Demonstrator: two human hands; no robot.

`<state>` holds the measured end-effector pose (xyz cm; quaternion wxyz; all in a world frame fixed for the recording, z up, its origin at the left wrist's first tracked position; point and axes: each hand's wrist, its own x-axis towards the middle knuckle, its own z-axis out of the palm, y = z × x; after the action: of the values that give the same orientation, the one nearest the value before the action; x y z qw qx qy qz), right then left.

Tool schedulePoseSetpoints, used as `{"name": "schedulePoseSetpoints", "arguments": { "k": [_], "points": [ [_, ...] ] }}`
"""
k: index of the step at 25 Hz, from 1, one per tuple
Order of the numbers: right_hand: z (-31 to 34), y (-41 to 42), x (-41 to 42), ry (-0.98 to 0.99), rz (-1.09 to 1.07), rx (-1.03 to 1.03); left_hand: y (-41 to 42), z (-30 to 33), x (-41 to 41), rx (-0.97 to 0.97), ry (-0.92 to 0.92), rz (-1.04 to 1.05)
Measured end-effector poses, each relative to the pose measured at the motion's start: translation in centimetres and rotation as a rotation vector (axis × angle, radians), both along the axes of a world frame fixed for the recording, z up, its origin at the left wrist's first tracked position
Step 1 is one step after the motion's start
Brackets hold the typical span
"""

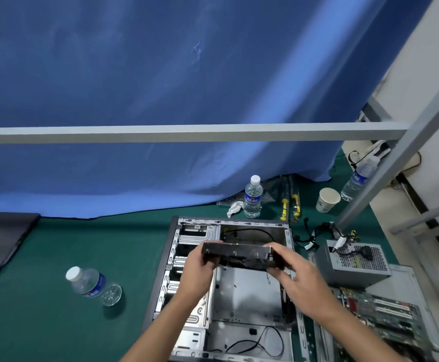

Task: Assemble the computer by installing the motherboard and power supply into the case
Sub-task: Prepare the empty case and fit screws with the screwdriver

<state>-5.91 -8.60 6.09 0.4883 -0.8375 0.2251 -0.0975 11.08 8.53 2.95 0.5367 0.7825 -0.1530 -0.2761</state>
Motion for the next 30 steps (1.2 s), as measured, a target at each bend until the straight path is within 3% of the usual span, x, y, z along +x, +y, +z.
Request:
{"name": "schedulePoseSetpoints", "arguments": {
  "k": [1,4,5,8,11,14,17,20,24,28,30],
  "points": [
    [0.4,0.1,0.5,0.032,-0.043,0.119,0.2,0.1,0.5,-0.006,0.006,-0.037],
    [-0.5,-0.5,1.9,0.108,-0.261,0.781,0.6,0.2,1.7,-0.049,0.072,-0.108],
    [-1.0,-0.6,1.9,0.136,-0.309,0.903,0.5,0.3,1.9,-0.029,0.076,-0.121],
    [-2.8,-0.1,2.1,0.15,-0.425,1.019,-0.2,0.3,2.8,0.069,0.1,-0.182],
    [-3.8,0.4,3.0,0.136,-0.471,0.994,0.9,-0.1,4.0,0.173,0.087,-0.338],
    [-5.0,0.5,3.8,0.192,-0.535,0.604,2.8,-1.1,5.9,0.399,-0.169,-0.617],
    [-5.9,0.5,4.9,0.228,-0.607,0.362,4.6,-2.1,9.0,0.62,-0.399,-0.667],
    [-7.2,0.5,6.3,0.231,-0.752,0.413,5.8,-3.6,10.8,0.838,-0.419,-0.684],
    [-8.8,0.6,8.0,0.177,-0.889,0.741,5.3,-5.2,11.5,1.102,-0.595,-0.836],
    [-9.9,0.8,9.6,0.205,-0.859,0.628,4.7,-6.2,12.4,1.092,-0.443,-0.771],
    [-10.7,0.5,10.1,0.217,-0.842,0.603,4.6,-6.5,12.6,1.099,-0.458,-0.775]
  ]
}}
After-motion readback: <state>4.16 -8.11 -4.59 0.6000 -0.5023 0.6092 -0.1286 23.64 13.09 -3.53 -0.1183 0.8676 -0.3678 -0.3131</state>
